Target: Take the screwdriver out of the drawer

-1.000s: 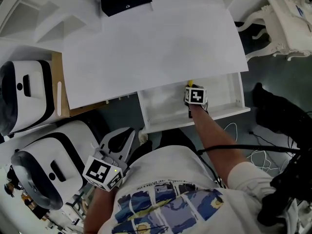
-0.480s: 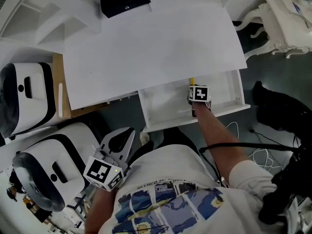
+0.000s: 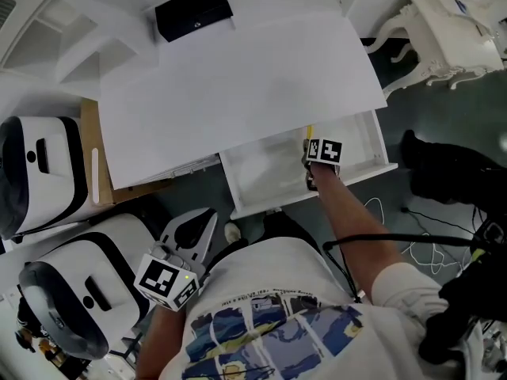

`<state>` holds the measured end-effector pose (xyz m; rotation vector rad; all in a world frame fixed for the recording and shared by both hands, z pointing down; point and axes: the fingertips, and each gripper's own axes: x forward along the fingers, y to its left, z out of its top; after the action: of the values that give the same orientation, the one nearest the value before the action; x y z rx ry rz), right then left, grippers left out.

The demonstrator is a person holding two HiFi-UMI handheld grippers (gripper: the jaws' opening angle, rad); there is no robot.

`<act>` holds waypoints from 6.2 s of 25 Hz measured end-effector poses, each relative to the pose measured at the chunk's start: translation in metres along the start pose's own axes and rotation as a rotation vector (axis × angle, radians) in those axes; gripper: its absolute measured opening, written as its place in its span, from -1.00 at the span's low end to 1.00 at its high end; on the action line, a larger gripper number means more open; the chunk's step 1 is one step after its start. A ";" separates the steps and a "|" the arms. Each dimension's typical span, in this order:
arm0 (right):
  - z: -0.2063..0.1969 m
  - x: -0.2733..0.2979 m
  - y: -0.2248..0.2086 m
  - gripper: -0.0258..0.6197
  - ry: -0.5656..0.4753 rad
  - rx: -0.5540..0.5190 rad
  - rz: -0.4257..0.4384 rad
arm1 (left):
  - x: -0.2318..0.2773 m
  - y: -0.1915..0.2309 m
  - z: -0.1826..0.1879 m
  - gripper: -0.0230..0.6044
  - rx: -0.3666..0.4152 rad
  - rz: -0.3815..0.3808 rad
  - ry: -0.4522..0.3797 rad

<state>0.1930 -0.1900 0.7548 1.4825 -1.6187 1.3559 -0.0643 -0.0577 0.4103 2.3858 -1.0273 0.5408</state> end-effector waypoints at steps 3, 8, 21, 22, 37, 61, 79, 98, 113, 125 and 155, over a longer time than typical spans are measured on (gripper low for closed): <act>0.000 -0.012 0.000 -0.61 -0.018 0.062 -0.002 | -0.006 0.000 0.001 -0.88 0.019 -0.023 -0.010; -0.001 -0.034 0.001 -0.61 -0.064 0.126 0.009 | -0.017 -0.001 0.002 -0.88 0.046 -0.053 -0.029; -0.020 -0.101 0.042 -0.61 -0.178 0.132 0.050 | -0.064 0.005 -0.013 -0.88 0.079 -0.128 -0.087; -0.023 -0.105 0.046 -0.61 -0.182 0.127 0.055 | -0.068 0.006 -0.015 -0.88 0.077 -0.131 -0.092; -0.079 -0.172 0.127 -0.61 -0.221 0.049 0.132 | -0.122 0.023 -0.047 -0.88 0.080 -0.185 -0.111; -0.171 -0.258 0.228 -0.61 -0.269 -0.130 0.276 | -0.183 0.019 -0.107 -0.88 0.085 -0.237 -0.116; -0.206 -0.293 0.269 -0.60 -0.267 -0.259 0.325 | -0.206 0.018 -0.118 -0.88 0.092 -0.215 -0.133; -0.212 -0.306 0.270 -0.61 -0.290 -0.293 0.335 | -0.206 0.001 -0.121 -0.88 0.114 -0.239 -0.126; -0.213 -0.311 0.267 -0.61 -0.287 -0.299 0.334 | -0.202 -0.006 -0.119 -0.88 0.114 -0.255 -0.114; -0.211 -0.309 0.271 -0.61 -0.279 -0.315 0.335 | -0.198 -0.003 -0.117 -0.88 0.101 -0.261 -0.109; -0.185 -0.296 0.254 -0.60 -0.271 -0.299 0.342 | -0.156 -0.004 -0.092 -0.88 0.114 -0.303 -0.086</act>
<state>-0.0181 0.0628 0.4760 1.2912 -2.2203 1.0469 -0.1765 0.0848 0.4011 2.6219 -0.6645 0.3980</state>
